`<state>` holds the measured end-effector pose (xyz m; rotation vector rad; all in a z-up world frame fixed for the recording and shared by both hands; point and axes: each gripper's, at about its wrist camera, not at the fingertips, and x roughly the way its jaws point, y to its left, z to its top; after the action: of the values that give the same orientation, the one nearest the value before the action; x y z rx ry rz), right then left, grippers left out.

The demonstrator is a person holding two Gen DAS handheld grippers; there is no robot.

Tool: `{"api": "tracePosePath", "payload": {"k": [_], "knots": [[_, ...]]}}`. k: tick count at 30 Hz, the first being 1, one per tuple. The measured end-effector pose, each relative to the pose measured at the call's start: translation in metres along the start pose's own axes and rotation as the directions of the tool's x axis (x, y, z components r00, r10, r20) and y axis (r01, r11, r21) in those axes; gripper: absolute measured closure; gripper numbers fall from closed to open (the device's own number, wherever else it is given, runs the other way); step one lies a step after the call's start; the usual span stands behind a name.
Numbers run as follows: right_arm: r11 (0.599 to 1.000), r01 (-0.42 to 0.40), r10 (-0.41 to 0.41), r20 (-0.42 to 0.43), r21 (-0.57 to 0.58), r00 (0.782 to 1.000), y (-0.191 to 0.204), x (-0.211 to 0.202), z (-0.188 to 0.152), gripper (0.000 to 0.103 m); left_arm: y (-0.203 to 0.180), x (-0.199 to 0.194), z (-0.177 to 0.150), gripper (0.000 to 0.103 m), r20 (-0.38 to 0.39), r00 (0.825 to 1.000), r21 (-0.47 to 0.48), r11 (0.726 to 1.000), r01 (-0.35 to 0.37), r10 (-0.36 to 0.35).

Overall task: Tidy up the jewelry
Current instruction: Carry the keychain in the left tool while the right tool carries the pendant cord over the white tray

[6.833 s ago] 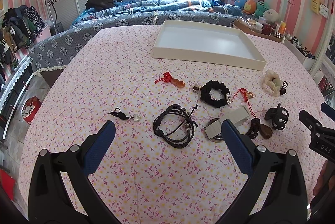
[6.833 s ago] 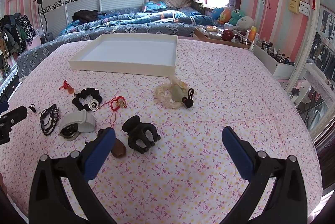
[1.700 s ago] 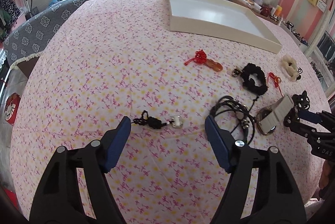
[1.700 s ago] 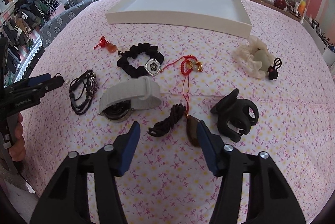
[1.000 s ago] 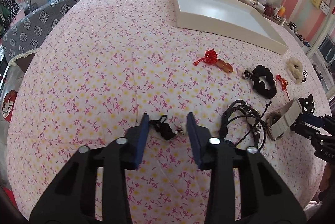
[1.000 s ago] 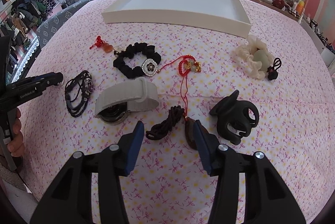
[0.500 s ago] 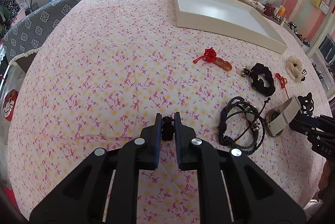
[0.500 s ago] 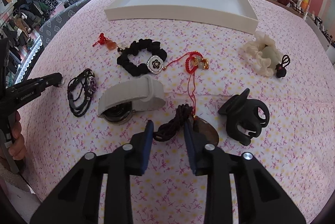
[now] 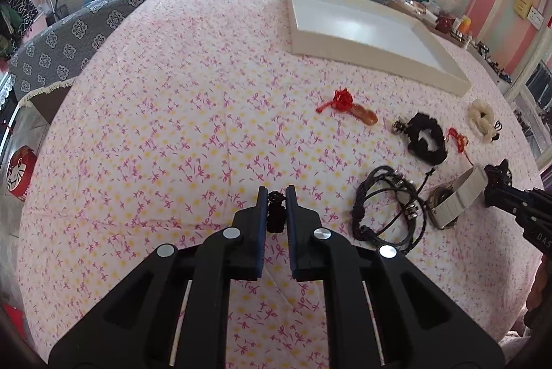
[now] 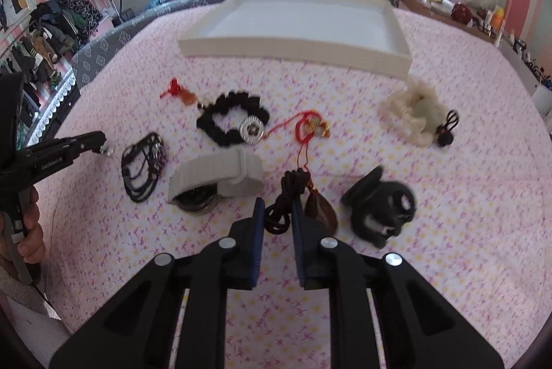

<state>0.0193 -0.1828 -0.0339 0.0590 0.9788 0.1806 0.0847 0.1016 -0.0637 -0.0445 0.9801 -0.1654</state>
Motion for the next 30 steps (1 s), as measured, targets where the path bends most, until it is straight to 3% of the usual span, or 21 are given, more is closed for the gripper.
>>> {"api": "tracePosePath", "payload": {"k": [12,22,30], "knots": [[0.998,-0.056,0.057,0.095,-0.012,0.994,-0.02,-0.014,0.035,0.09,-0.021,-0.036,0.036,0.095,0.107,0.994,0.022,1.0,0.004,-0.006],[0.996,-0.094,0.094,0.096,-0.006,0.991,-0.033,-0.009,0.049,0.092,-0.039,-0.041,0.069,0.095,0.137,0.99,0.05,0.998,0.027,-0.034],[0.995,-0.094,0.097,0.142,-0.024,0.985,-0.032,-0.018,0.073,0.092,-0.058,-0.038,0.094,0.095,0.141,0.987,0.097,0.994,0.059,-0.072]]}}
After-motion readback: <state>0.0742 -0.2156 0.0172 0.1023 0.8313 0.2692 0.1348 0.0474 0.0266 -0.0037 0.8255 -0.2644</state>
